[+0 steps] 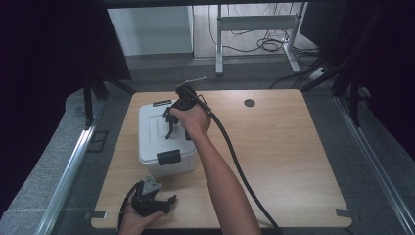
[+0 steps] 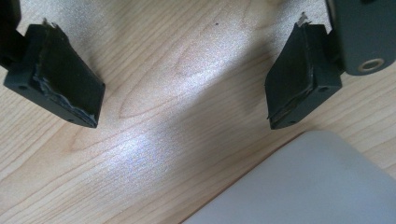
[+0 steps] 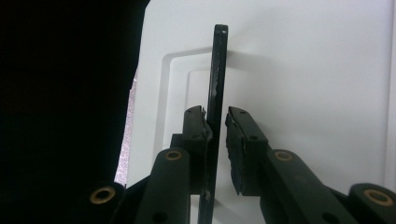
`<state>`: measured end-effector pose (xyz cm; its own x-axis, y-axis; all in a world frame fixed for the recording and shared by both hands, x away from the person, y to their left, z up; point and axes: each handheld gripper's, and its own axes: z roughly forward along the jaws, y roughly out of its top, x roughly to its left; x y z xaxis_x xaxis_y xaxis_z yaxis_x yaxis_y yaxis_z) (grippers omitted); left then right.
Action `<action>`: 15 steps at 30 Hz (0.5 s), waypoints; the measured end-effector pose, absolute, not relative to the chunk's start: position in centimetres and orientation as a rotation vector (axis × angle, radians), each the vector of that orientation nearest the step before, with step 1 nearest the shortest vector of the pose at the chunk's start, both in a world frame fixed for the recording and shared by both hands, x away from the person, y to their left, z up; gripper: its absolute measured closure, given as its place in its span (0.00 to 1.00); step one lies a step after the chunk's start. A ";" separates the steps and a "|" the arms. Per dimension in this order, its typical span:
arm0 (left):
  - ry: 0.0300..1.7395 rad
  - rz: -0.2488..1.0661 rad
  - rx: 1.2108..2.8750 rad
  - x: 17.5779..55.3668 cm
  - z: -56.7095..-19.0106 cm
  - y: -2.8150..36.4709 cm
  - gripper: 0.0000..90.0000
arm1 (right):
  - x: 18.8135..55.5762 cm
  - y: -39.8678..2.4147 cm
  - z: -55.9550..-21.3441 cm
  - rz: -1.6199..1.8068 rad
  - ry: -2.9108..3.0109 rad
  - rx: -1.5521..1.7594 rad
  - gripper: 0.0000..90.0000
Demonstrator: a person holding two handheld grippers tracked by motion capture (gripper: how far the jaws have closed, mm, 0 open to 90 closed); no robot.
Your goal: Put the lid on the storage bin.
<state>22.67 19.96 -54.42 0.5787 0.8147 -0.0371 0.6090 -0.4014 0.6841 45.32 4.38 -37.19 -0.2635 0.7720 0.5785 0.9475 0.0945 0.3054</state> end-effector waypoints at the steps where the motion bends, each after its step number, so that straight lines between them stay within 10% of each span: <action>1: 1.129 0.400 2.147 22.7 -54.4 20.0 0.13 | 45.3 4.3 -37.2 -0.934 -2.116 -1.705 0.82; 15: 1.124 0.399 2.148 22.7 -54.4 20.0 0.13 | 43.6 1.3 -35.8 -1.132 -2.159 -1.585 0.60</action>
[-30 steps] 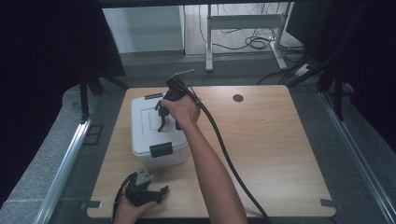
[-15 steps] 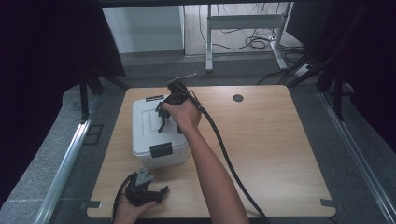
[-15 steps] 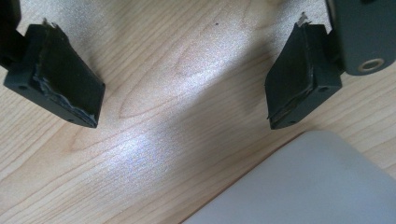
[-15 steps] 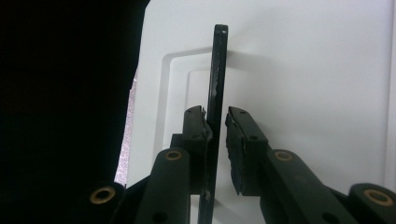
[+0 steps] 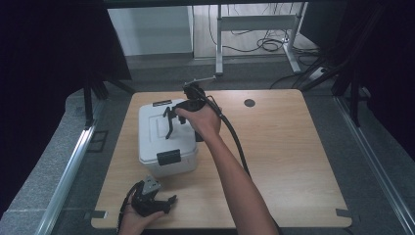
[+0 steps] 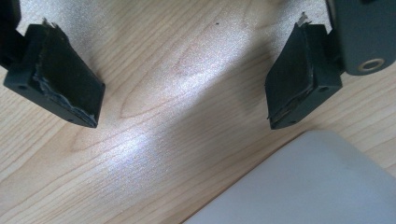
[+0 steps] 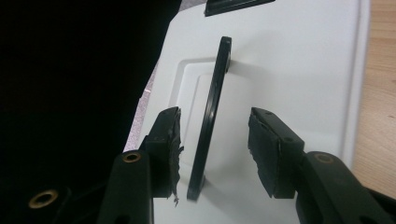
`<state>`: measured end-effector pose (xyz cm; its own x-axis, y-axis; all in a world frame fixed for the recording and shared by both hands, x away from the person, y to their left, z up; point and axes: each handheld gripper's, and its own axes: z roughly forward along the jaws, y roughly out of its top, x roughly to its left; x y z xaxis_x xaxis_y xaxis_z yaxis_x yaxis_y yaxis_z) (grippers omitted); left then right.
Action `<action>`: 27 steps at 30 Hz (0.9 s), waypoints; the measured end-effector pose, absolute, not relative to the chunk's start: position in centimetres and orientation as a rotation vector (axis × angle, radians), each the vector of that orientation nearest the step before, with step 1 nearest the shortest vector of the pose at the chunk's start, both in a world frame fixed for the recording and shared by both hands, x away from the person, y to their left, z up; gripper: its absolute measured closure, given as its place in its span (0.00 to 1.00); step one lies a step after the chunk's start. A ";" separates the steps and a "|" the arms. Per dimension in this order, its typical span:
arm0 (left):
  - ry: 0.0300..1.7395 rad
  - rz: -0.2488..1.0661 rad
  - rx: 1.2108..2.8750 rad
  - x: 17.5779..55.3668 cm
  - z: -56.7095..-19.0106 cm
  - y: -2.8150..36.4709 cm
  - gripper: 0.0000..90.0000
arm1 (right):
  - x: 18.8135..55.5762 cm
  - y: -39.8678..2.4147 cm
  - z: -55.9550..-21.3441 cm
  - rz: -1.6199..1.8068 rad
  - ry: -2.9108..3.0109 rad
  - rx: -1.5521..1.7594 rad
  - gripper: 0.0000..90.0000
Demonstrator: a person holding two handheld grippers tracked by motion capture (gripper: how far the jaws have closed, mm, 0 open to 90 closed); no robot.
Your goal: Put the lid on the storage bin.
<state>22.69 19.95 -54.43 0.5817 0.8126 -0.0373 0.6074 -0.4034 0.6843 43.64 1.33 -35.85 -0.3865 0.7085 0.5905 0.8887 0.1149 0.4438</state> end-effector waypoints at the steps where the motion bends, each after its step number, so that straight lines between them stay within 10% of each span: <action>1: 1.124 0.399 2.148 22.7 -54.4 20.0 0.13 | 43.4 1.0 -35.8 -1.136 -2.165 -1.576 0.59; 27: 1.125 0.402 2.146 22.7 -54.4 19.9 0.13 | 37.2 -12.5 -39.4 -1.321 -2.129 -1.570 0.49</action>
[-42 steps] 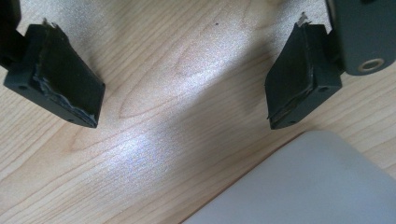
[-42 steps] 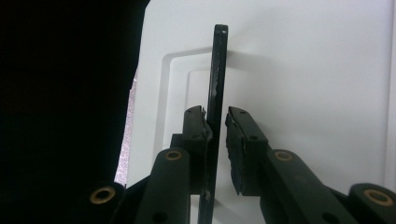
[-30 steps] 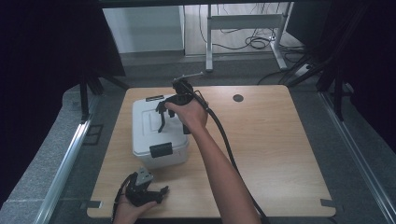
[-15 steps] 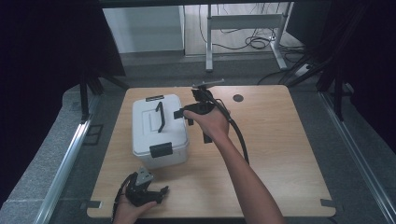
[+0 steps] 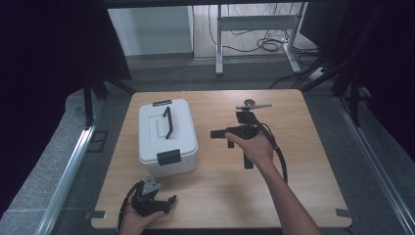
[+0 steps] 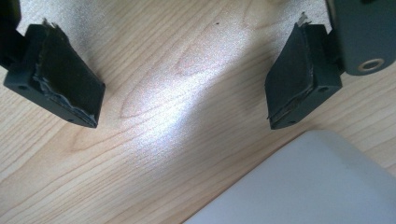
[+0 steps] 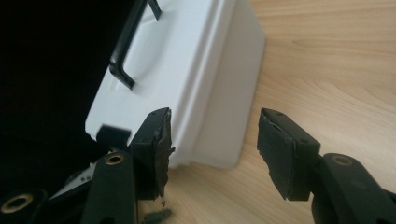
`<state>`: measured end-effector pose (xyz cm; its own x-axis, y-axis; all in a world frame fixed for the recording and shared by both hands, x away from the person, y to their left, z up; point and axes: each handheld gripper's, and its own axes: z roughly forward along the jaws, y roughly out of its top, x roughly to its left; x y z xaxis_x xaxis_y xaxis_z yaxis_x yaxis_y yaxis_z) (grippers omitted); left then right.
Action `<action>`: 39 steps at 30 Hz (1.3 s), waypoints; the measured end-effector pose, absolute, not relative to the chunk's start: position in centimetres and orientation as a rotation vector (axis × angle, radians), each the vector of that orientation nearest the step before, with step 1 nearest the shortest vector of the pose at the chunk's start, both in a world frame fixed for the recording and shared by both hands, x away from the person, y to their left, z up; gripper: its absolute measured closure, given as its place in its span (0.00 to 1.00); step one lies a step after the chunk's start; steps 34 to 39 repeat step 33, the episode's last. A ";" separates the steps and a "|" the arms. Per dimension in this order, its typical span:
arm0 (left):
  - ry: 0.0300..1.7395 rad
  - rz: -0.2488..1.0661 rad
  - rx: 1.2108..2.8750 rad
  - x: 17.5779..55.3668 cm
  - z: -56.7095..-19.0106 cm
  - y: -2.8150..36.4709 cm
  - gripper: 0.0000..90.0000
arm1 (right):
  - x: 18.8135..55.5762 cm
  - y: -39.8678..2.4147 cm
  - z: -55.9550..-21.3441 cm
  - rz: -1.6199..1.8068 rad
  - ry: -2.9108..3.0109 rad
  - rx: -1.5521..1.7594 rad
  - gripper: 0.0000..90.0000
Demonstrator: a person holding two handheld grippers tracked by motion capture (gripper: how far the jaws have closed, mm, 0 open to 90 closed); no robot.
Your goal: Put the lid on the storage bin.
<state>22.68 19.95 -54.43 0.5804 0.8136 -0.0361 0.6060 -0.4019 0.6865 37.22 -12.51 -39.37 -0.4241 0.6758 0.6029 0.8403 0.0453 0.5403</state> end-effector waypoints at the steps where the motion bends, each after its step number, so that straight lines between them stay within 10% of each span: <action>1: 1.124 0.402 2.146 22.7 -54.4 19.9 0.13 | 36.8 -13.1 -39.6 -1.330 -2.122 -1.569 0.49; 39: 1.123 0.397 2.149 22.9 -54.4 19.9 0.12 | 30.2 -22.3 -47.1 -1.351 -2.040 -1.618 0.46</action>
